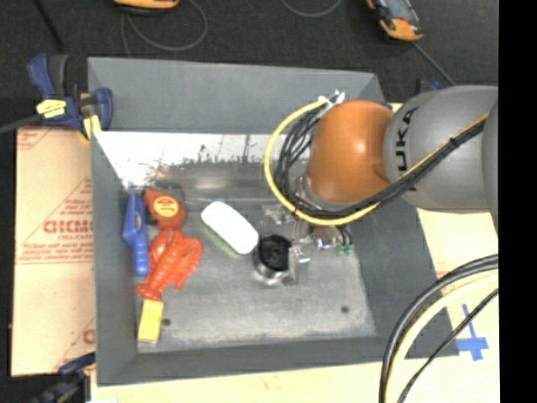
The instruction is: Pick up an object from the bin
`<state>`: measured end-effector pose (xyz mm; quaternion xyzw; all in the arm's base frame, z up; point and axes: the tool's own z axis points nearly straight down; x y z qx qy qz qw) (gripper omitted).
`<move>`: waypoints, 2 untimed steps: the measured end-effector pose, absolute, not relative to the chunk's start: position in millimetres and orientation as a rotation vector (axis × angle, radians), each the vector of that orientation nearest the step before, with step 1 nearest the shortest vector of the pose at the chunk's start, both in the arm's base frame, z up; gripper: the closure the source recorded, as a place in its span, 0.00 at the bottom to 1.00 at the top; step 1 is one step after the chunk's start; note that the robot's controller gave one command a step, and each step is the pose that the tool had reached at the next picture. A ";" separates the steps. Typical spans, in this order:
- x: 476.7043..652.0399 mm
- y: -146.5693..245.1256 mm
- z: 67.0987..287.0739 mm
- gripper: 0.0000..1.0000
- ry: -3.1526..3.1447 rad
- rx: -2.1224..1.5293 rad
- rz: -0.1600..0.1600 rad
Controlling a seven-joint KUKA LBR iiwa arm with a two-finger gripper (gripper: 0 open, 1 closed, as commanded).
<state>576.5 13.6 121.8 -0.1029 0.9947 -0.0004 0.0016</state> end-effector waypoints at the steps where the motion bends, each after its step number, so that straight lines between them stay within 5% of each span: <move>1: 589.5 9.3 97.7 0.00 3.124 -0.291 0.001; 2: 591.0 10.7 71.2 1.00 3.105 -0.446 0.001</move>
Offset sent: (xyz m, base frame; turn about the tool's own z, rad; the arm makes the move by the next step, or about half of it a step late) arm 0.0131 -0.0022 -0.0518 -0.0843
